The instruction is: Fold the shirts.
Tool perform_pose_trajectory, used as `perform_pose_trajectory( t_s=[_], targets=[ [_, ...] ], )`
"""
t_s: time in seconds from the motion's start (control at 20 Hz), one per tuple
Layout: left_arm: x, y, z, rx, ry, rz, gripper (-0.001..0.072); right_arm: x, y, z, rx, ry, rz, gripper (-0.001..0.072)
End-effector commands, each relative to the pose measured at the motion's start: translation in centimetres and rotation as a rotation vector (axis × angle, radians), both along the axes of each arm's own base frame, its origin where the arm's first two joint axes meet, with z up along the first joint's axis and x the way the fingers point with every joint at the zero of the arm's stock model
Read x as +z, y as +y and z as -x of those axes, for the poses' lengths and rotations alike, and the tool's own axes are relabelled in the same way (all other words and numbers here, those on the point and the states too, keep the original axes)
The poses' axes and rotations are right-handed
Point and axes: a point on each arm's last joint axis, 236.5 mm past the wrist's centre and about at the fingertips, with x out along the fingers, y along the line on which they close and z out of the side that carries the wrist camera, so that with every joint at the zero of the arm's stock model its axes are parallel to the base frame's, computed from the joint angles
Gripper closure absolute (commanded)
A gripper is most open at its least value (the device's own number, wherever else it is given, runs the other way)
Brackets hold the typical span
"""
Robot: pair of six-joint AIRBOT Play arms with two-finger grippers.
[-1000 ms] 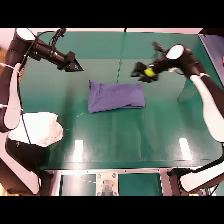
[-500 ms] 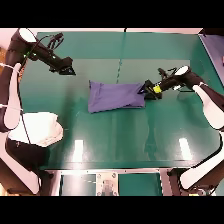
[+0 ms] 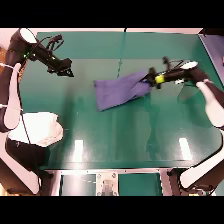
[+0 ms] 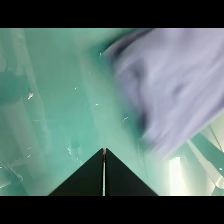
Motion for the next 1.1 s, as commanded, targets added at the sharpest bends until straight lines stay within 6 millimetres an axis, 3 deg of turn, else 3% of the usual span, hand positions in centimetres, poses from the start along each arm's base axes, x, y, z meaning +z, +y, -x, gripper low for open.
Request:
perform_pose_trajectory(
  t_s=[0.0,0.1,0.2,0.35,0.45,0.55,0.6,0.7,0.85,0.95,1.0,1.05],
  targets=[
    [-0.1,0.0,0.6,-0.008,0.022,-0.004,0.0677,3.1,-12.8,1.8,-0.194,0.011,0.172,0.0695],
    [-0.1,0.0,0.5,-0.008,0.021,-0.004,0.0677,4.1,-22.1,5.6,-0.37,0.066,0.292,0.0695],
    [-0.1,0.0,0.5,-0.007,0.02,-0.004,0.0677,5.0,-29.7,10.3,-0.545,0.099,0.352,0.0695],
    [-0.1,0.0,0.4,-0.006,0.016,-0.004,0.0677,5.3,-38.3,18.7,-0.808,0.16,0.376,0.0695],
    [-0.1,0.0,0.3,-0.003,0.011,-0.003,0.0677,4.2,-41.9,25.1,-0.968,0.226,0.375,0.0695],
    [0.0,0.0,0.3,-0.002,0.011,-0.003,0.0677,1.5,-43.4,31.6,-1.096,0.328,0.379,0.0695],
    [-0.1,0.0,0.3,-0.002,0.011,-0.003,0.0677,-0.3,-43.2,34.3,-1.144,0.383,0.354,0.0694],
    [0.0,0.0,0.3,-0.003,0.011,-0.003,0.0677,-4.3,-41.3,37.7,-1.196,0.469,0.276,0.0694],
    [-0.1,0.0,0.3,-0.003,0.012,-0.003,0.0677,-9.0,-38.6,39.4,-1.225,0.533,0.234,0.0694],
    [0.0,0.0,0.4,-0.005,0.017,0.0,0.0677,-10.0,-38.0,39.5,-1.227,0.541,0.237,0.0692],
    [-0.1,0.0,0.6,-0.009,0.022,-0.001,0.0677,-9.7,-37.8,39.4,-1.196,0.535,0.236,0.0559],
    [-0.1,0.0,0.6,-0.009,0.023,-0.001,0.0677,-9.1,-37.6,39.6,-1.164,0.548,0.232,0.0291]
  ],
)
